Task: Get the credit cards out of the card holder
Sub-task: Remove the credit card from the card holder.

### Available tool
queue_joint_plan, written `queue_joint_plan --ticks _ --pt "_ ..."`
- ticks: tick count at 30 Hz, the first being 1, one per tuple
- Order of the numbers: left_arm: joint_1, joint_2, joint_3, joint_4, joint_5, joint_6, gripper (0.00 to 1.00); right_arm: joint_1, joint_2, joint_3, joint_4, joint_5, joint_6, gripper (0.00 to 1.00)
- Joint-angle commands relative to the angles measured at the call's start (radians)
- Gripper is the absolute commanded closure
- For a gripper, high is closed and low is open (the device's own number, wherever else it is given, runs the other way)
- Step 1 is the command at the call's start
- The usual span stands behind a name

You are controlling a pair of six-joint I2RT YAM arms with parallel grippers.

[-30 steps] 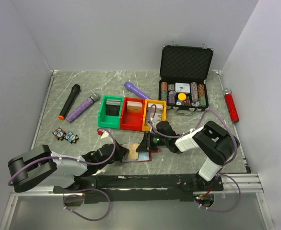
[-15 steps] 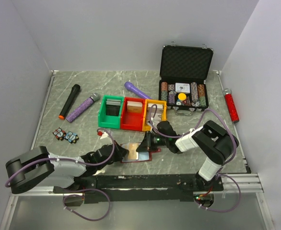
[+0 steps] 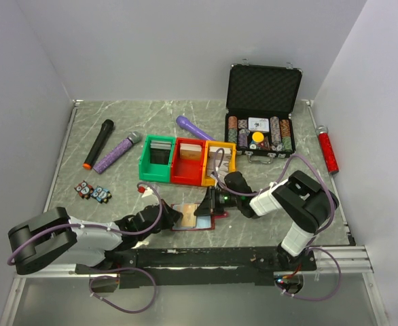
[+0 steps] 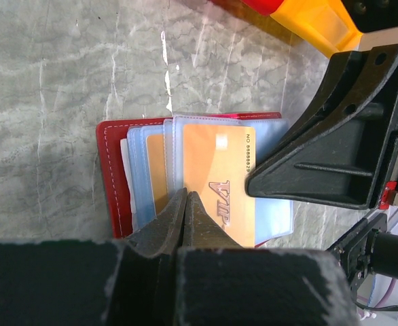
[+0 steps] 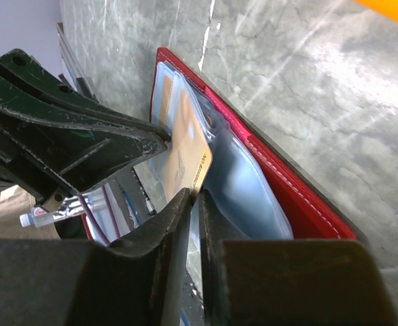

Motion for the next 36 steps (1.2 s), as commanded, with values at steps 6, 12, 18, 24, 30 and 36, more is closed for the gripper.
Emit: queue_joint_plan --ticks 6,12,18,24,30,36 --pt "-0.007 0.048 -0.003 -0.146 0.005 0.000 0.99 -0.023 -0.003 -0.029 0.106 -0.036 0.000 1.00" --pt "-0.007 0.044 0.002 -0.169 -0.006 -0.007 0.99 -0.040 -0.031 -0.045 0.103 -0.041 -0.009 1.00" --pt "-0.007 0.010 -0.010 -0.190 -0.025 -0.026 0.99 -0.064 -0.084 -0.061 0.042 -0.048 -0.048 1.00" --pt "-0.006 -0.054 -0.030 -0.215 -0.044 -0.035 0.99 -0.086 -0.146 -0.065 -0.034 -0.056 -0.097 1.00" --pt "-0.007 -0.094 -0.030 -0.245 -0.055 -0.027 0.99 -0.089 -0.244 -0.046 -0.198 -0.033 -0.181 1.00" --pt "-0.007 -0.145 -0.018 -0.278 -0.069 -0.013 0.94 -0.092 -0.364 -0.018 -0.369 0.011 -0.264 1.00"
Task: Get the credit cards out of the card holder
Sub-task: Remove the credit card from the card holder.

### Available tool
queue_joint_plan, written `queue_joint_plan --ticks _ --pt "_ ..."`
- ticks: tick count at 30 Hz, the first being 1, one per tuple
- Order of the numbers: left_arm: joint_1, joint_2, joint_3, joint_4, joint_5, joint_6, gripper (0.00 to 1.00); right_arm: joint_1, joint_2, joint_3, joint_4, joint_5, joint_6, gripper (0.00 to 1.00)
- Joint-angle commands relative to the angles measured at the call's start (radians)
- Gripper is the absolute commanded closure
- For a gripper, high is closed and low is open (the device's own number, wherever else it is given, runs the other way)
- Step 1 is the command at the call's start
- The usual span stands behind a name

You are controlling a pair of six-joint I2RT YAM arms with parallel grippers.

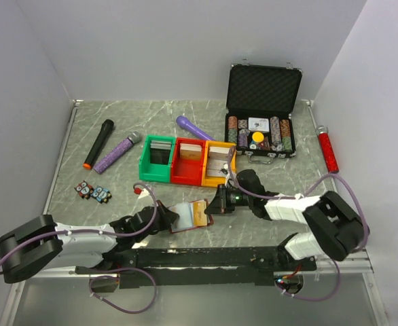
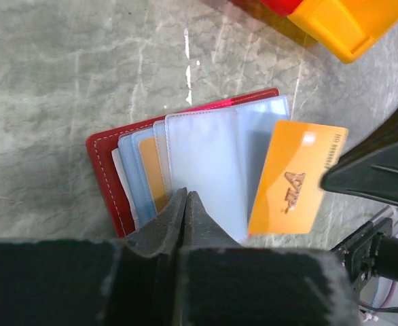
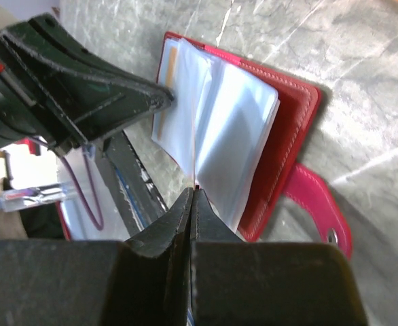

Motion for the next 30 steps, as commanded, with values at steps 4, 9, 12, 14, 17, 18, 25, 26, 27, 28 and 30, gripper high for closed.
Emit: queue_joint_plan --ticks 4,9,12,14,17,18,25,26,27,28,30 --pt "-0.003 -0.106 -0.001 -0.160 -0.044 0.043 0.76 -0.008 -0.163 0.065 -0.240 0.062 -0.136 1.00" --pt "-0.002 -0.226 0.022 -0.206 -0.052 0.101 0.48 -0.008 -0.243 0.101 -0.343 0.087 -0.176 1.00" --pt "-0.002 -0.278 0.051 -0.237 -0.044 0.131 0.31 -0.008 -0.277 0.119 -0.380 0.085 -0.188 1.00" --pt "-0.003 -0.315 0.071 -0.244 -0.026 0.154 0.25 -0.008 -0.295 0.145 -0.407 0.079 -0.205 1.00" --pt "-0.002 -0.389 0.071 -0.154 0.075 0.224 0.21 -0.006 -0.318 0.193 -0.466 0.023 -0.245 1.00" --pt "-0.002 -0.412 0.056 -0.092 0.124 0.265 0.21 -0.006 -0.325 0.213 -0.486 -0.007 -0.263 1.00" --pt "0.064 -0.604 -0.073 0.208 0.436 0.289 0.19 0.006 -0.360 0.331 -0.587 -0.217 -0.319 1.00" --pt "0.084 -0.622 -0.082 0.254 0.482 0.275 0.18 0.017 -0.366 0.331 -0.579 -0.235 -0.310 1.00" --pt "0.099 -0.637 -0.092 0.280 0.532 0.263 0.18 0.024 -0.366 0.328 -0.557 -0.261 -0.296 1.00" --pt "0.119 -0.647 -0.098 0.301 0.563 0.247 0.18 0.031 -0.366 0.326 -0.538 -0.281 -0.279 1.00" --pt "0.145 -0.659 -0.098 0.320 0.608 0.226 0.18 0.038 -0.366 0.328 -0.517 -0.304 -0.262 1.00"
